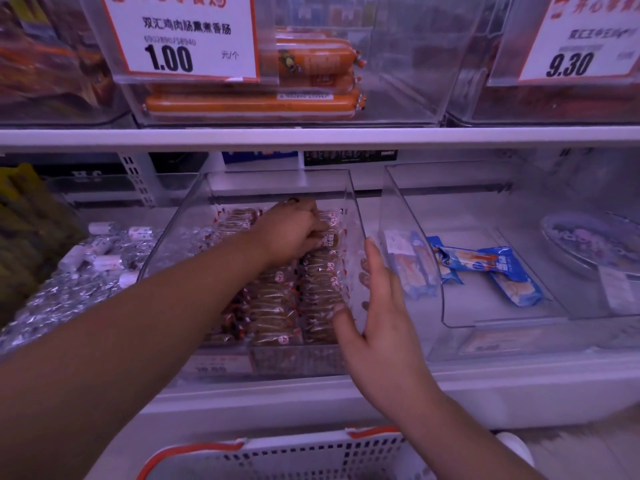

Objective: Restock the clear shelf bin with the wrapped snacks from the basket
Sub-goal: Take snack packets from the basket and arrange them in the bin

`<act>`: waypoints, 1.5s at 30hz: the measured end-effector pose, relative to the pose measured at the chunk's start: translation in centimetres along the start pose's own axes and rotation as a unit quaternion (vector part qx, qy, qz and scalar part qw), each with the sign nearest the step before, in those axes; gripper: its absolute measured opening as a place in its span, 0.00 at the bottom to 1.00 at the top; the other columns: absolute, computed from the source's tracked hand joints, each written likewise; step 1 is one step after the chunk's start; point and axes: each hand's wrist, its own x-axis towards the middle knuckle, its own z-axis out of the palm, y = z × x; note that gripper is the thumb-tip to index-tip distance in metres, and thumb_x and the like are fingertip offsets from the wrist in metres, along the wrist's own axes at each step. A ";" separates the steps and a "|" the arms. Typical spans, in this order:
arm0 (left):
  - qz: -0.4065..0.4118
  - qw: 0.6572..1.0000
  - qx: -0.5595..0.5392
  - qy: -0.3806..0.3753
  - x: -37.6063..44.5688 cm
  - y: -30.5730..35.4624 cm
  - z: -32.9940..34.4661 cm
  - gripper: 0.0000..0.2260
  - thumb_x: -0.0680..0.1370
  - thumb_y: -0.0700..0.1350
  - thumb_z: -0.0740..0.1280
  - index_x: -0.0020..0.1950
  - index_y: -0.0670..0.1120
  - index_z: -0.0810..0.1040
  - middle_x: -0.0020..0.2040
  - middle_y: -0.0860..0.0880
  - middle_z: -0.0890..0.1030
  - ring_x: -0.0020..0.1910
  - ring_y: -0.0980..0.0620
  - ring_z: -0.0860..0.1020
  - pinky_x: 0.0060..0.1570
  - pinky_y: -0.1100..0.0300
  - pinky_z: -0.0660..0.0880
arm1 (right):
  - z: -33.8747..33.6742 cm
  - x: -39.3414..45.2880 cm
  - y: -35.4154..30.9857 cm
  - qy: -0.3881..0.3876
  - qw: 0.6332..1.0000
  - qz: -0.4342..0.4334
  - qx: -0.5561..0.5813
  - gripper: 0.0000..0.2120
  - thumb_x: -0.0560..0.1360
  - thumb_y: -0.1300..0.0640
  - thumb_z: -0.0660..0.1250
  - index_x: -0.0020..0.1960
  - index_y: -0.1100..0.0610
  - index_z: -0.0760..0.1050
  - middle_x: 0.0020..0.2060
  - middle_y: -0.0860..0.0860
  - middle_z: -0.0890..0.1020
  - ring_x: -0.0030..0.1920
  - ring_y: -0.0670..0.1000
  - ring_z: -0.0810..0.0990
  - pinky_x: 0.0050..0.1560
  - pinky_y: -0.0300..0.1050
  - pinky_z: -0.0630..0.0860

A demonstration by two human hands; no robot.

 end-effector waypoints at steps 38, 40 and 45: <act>-0.303 0.848 -0.095 -0.424 -46.7 16.5 29.3 0.22 0.78 0.45 0.63 0.72 0.47 0.66 0.66 0.43 0.70 0.60 0.42 0.75 0.56 0.49 0.75 | 11.9 -34.6 23.6 -0.483 0.769 0.266 -0.322 0.31 0.72 0.48 0.71 0.72 0.55 0.65 0.62 0.56 0.76 0.63 0.59 0.75 0.61 0.49 0.73; -0.311 0.852 -0.080 -0.414 -46.5 17.0 29.8 0.23 0.79 0.44 0.61 0.74 0.46 0.65 0.68 0.41 0.69 0.61 0.41 0.74 0.56 0.48 0.74 | 12.4 -34.7 23.5 -0.422 0.789 0.338 -0.292 0.29 0.70 0.54 0.73 0.68 0.58 0.68 0.60 0.59 0.77 0.61 0.61 0.75 0.59 0.50 0.73; -0.241 0.882 -0.078 -0.397 -46.8 17.7 30.2 0.20 0.73 0.43 0.69 0.65 0.47 0.73 0.62 0.42 0.75 0.56 0.40 0.76 0.55 0.48 0.72 | 15.1 -36.1 21.8 -0.389 0.796 0.350 -0.305 0.17 0.73 0.56 0.69 0.59 0.64 0.73 0.55 0.61 0.77 0.59 0.63 0.73 0.60 0.52 0.70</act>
